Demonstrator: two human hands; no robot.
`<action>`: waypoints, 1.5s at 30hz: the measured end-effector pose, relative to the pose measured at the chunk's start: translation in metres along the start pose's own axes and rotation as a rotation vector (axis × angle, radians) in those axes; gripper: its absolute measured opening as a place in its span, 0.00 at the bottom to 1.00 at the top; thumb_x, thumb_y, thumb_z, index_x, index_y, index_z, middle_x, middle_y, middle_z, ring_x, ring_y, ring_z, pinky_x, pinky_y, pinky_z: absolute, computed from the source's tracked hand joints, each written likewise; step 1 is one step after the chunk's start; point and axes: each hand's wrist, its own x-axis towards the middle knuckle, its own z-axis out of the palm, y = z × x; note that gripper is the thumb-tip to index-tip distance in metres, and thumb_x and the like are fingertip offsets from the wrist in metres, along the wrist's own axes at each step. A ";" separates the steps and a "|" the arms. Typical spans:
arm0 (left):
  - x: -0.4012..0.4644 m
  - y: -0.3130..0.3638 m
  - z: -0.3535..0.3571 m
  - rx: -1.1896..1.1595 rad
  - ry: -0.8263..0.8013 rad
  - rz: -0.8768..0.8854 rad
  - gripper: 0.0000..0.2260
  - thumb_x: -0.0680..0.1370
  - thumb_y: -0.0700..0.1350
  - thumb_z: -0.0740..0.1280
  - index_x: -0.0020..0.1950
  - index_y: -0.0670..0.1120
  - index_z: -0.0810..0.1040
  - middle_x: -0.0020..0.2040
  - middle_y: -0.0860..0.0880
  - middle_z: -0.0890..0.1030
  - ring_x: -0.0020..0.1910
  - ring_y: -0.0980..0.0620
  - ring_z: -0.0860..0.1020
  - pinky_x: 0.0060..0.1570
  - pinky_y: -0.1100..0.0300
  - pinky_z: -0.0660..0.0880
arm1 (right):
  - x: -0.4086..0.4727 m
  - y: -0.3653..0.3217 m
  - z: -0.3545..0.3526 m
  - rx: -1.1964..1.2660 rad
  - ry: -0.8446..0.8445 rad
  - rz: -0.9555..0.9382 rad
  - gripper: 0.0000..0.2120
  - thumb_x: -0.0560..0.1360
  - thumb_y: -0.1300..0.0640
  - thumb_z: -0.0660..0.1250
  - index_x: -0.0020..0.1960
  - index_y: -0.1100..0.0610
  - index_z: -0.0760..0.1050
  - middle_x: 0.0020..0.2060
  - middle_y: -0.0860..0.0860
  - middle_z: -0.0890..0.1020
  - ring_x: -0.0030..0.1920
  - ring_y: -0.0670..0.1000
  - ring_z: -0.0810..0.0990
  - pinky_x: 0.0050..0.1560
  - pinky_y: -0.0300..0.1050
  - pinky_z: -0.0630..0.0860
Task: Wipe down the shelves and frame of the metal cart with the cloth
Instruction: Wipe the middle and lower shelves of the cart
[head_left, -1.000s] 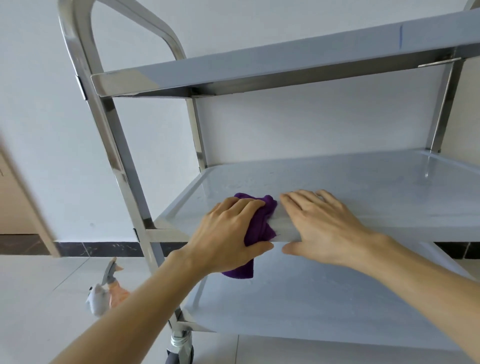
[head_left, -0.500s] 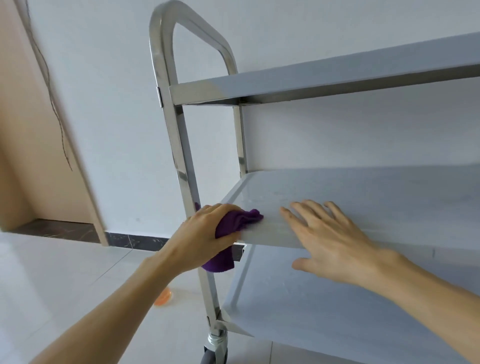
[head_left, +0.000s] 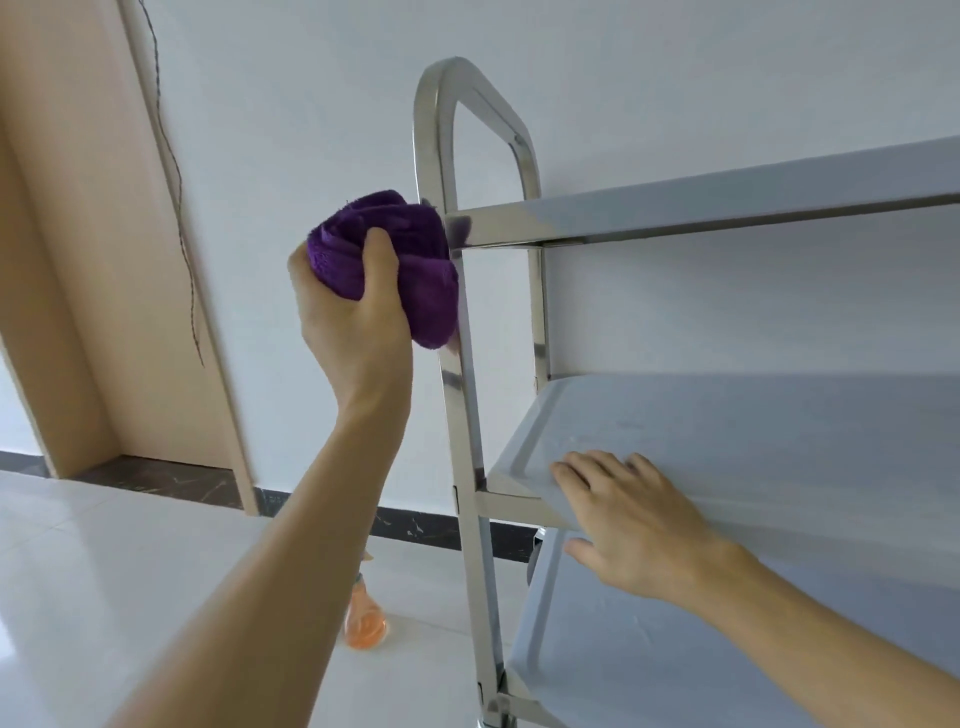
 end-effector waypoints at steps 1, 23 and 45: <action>0.000 -0.003 0.004 0.011 0.003 0.021 0.16 0.75 0.54 0.70 0.61 0.52 0.73 0.54 0.55 0.81 0.52 0.58 0.80 0.53 0.53 0.80 | 0.000 0.000 0.002 -0.002 0.008 0.002 0.29 0.78 0.43 0.61 0.74 0.54 0.58 0.70 0.49 0.66 0.70 0.54 0.65 0.66 0.52 0.64; -0.036 -0.053 0.018 0.354 -0.182 -0.068 0.24 0.70 0.51 0.70 0.64 0.55 0.68 0.52 0.54 0.79 0.48 0.56 0.79 0.49 0.53 0.79 | -0.001 0.002 0.011 -0.045 0.046 -0.011 0.27 0.80 0.46 0.59 0.74 0.57 0.58 0.71 0.53 0.67 0.70 0.57 0.66 0.66 0.55 0.66; -0.048 -0.036 -0.064 0.706 -0.617 -0.026 0.20 0.73 0.47 0.72 0.60 0.60 0.69 0.43 0.59 0.80 0.42 0.63 0.80 0.29 0.70 0.74 | -0.016 0.039 -0.022 0.340 -0.117 -0.025 0.39 0.74 0.30 0.61 0.78 0.47 0.56 0.76 0.42 0.62 0.75 0.45 0.56 0.75 0.44 0.53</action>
